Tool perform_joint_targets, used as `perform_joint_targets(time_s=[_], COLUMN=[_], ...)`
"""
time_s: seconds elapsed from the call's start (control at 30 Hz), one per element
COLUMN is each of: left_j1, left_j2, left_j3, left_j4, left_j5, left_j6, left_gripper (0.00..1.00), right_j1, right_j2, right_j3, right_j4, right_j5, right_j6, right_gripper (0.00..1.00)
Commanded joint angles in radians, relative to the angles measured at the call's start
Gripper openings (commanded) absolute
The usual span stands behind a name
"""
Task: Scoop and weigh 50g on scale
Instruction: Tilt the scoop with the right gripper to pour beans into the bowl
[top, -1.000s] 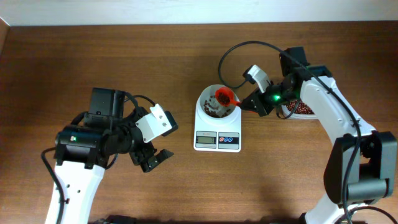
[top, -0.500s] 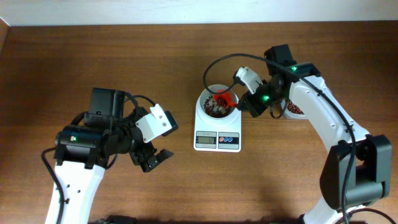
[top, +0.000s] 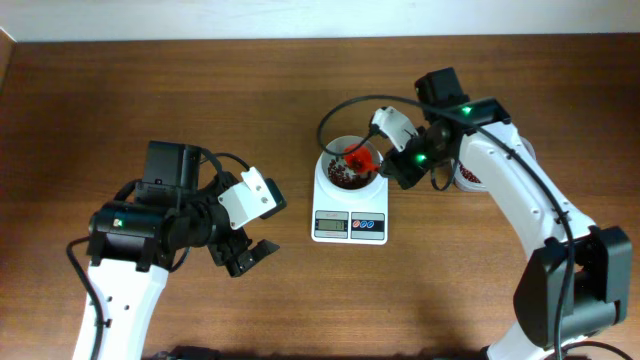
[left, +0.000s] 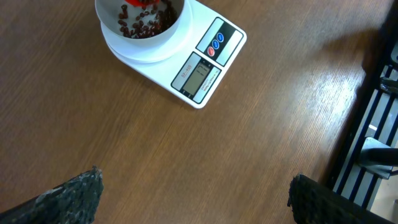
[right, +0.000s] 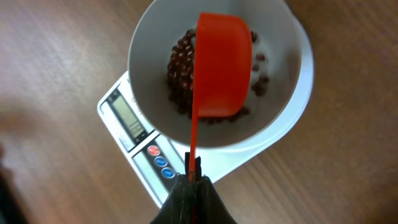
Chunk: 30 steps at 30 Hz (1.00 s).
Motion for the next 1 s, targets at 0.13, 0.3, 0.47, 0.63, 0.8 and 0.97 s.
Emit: perform_joint_targets(time_s=[0.13,0.3,0.47,0.63,0.8,0.97], left_j1=[0.006,0.006,0.006,0.006,0.006,0.006], left_j2=[0.005,0.005,0.005,0.005,0.005,0.005], left_j3=[-0.003,-0.003,-0.003,-0.003,-0.003,-0.003], left_j4=[0.002,0.002,0.002,0.002,0.002,0.002], left_j5=[0.018,0.018,0.018,0.018,0.018,0.018], left_j6=[0.019,0.019,0.019,0.019,0.019,0.019], left_gripper=[0.99,0.99,0.99,0.99,0.99,0.99], right_j1=[0.032,0.035,0.051,0.052,0.069,0.090], right_j2=[-0.034,-0.042,-0.053,-0.064,-0.069,-0.076], right_j3=[0.041,0.045,0.050,0.059,0.061,0.061], right_j4=[0.008,0.001,-0.015,-0.038,-0.043,-0.065], right_j5=[0.093,0.161,0.184,0.103,0.151,0.202], right_j6=[0.076,0.119,0.097,0.031,0.043,0.048], right_gripper=[0.04,0.04,0.04,0.04,0.04,0.04])
